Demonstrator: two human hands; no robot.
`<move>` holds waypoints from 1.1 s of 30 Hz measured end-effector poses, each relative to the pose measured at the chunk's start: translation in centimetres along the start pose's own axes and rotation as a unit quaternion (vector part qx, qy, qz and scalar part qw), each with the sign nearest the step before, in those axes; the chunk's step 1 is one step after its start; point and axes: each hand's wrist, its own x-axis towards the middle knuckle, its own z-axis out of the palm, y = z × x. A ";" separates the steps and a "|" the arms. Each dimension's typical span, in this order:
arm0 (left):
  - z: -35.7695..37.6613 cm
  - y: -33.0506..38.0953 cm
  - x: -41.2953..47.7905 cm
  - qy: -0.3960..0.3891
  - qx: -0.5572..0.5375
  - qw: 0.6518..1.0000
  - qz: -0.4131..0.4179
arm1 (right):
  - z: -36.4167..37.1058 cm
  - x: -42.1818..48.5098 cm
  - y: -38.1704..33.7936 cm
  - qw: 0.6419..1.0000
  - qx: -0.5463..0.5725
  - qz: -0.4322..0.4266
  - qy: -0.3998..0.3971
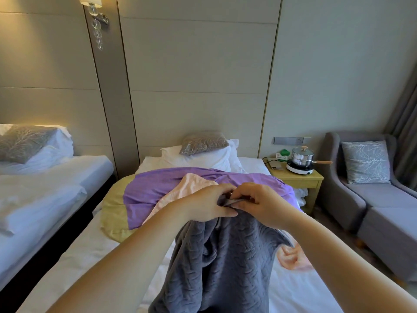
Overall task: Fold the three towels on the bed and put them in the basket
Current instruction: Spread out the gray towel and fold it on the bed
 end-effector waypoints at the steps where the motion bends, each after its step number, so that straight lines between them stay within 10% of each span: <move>1: 0.0 0.2 0.0 -0.021 -0.015 1.000 -0.010 | -0.1 -0.2 0.1 1.000 -0.003 0.002 -0.001; 19: -2.7 -1.4 -0.8 0.130 0.024 0.990 -0.053 | -1.2 -2.6 3.3 0.978 -0.187 0.075 -0.059; 33: -3.7 -2.3 -2.0 0.178 0.030 0.980 -0.090 | -3.9 -3.0 1.7 0.980 -0.051 0.147 0.124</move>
